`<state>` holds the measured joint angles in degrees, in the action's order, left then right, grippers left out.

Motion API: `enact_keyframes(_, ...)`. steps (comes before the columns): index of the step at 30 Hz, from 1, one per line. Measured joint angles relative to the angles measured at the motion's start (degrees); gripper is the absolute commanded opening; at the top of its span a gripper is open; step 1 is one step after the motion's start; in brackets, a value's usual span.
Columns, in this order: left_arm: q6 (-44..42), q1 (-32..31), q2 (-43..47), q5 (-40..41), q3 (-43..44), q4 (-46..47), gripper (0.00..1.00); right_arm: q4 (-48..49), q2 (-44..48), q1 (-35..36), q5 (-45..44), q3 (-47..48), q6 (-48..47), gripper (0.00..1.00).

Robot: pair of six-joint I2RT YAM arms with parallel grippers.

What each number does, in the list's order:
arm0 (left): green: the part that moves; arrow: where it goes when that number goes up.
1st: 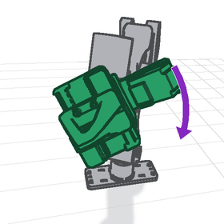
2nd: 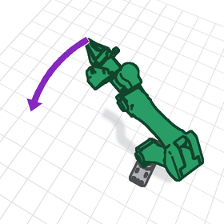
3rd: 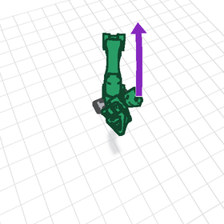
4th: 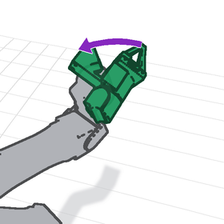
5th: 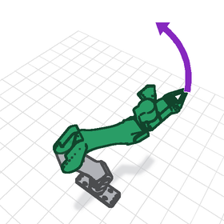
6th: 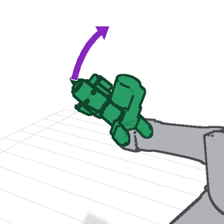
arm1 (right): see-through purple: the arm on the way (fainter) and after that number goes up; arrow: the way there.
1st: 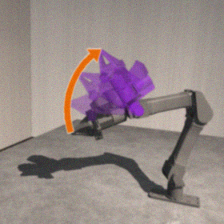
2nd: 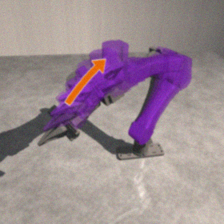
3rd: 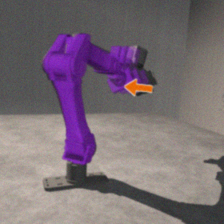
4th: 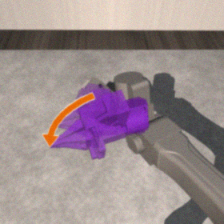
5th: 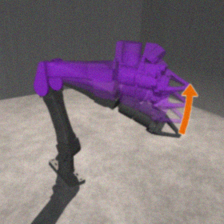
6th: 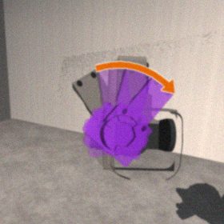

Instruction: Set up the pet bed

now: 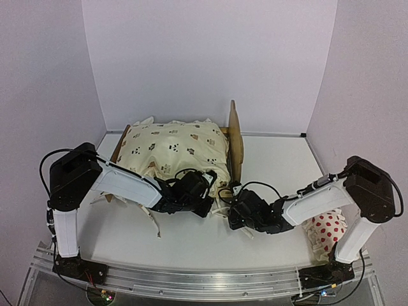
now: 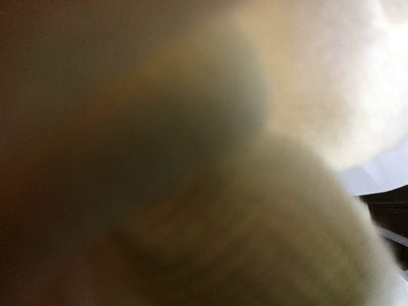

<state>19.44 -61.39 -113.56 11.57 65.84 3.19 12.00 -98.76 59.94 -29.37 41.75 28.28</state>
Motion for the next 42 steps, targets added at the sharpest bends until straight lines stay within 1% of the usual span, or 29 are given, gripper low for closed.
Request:
enact_keyframes(7,0.27,0.09,0.39,-2.64,0.0,-0.48,0.0,-8.64,0.0,0.0,-2.61,4.42,2.8,0.0)
enact_keyframes(12,1.46,0.11,1.22,-4.28,0.01,-1.87,0.0,-15.78,-0.01,0.03,-4.24,9.79,5.34,0.0)
enact_keyframes(18,2.98,0.11,2.35,-5.04,0.02,-4.33,0.0,-20.59,-0.52,0.02,-6.49,13.65,7.9,0.0)
enact_keyframes(24,3.54,0.07,4.43,-5.42,0.02,-6.29,0.0,-26.32,-3.7,0.04,-7.66,17.38,9.61,0.0)
enact_keyframes(36,3.56,-0.1,5.88,-6.46,0.02,-7.52,0.0,-32.33,-8.56,0.09,-7.73,21.49,10.75,0.0)
enact_keyframes(42,3.61,-0.17,5.88,-7.26,0.03,-7.7,0.0,-31.96,-10.99,0.09,-6.32,24.27,9.34,0.0)
